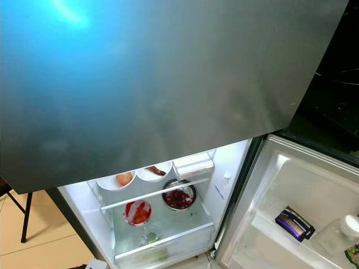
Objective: Restocking fridge
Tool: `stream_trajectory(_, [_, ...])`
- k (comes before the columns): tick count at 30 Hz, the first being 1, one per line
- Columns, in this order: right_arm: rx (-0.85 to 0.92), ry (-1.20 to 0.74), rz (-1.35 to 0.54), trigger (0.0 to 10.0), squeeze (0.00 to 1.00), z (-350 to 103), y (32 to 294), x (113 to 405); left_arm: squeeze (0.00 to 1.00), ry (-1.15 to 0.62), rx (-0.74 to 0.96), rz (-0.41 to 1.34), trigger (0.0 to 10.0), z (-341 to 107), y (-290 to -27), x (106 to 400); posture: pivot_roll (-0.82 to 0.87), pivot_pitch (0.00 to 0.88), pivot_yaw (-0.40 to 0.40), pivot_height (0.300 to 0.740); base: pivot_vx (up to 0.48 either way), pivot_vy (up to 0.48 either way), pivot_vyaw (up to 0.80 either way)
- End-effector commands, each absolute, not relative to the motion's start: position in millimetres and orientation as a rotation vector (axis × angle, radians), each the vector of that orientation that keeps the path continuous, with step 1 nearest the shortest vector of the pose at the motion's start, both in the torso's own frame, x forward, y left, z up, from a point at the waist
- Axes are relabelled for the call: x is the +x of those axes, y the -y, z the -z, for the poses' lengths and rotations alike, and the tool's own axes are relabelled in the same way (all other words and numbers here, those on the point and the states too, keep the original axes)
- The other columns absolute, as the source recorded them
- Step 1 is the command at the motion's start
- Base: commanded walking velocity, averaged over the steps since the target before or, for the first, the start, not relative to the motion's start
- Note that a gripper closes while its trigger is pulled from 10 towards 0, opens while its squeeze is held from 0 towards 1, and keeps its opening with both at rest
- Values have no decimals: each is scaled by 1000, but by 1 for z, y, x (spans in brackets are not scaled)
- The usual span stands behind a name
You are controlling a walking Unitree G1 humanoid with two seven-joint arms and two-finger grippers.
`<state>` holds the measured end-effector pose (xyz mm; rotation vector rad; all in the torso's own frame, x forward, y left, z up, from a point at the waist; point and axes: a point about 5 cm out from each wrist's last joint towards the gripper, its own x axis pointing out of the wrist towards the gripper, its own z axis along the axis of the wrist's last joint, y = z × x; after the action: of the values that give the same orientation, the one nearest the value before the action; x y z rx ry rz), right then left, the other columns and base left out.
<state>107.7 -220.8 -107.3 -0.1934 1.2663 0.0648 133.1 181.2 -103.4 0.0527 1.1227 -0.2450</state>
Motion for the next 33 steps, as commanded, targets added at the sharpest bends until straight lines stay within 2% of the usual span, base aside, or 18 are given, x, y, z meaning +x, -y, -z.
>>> stream_trajectory(1, [-183, -1277, -61, 10000, 0, 108, 219, 105, 0, -1138, 44, 251, 10000, 105, -178, 129, 11, 0, -18, 740, 0, 0, 0])
stream_trajectory(30, [-183, -1276, -61, 10000, 0, 108, 219, 106, 0, -1142, 53, 245, 10000, 105, -178, 130, 11, 0, -19, 740, 0, 0, 0])
stream_trajectory(33, [-185, -1275, -60, 10000, 0, 108, 219, 106, 0, -1145, 67, 243, 10000, 105, -179, 129, 11, 0, -20, 740, -306, 0, 0])
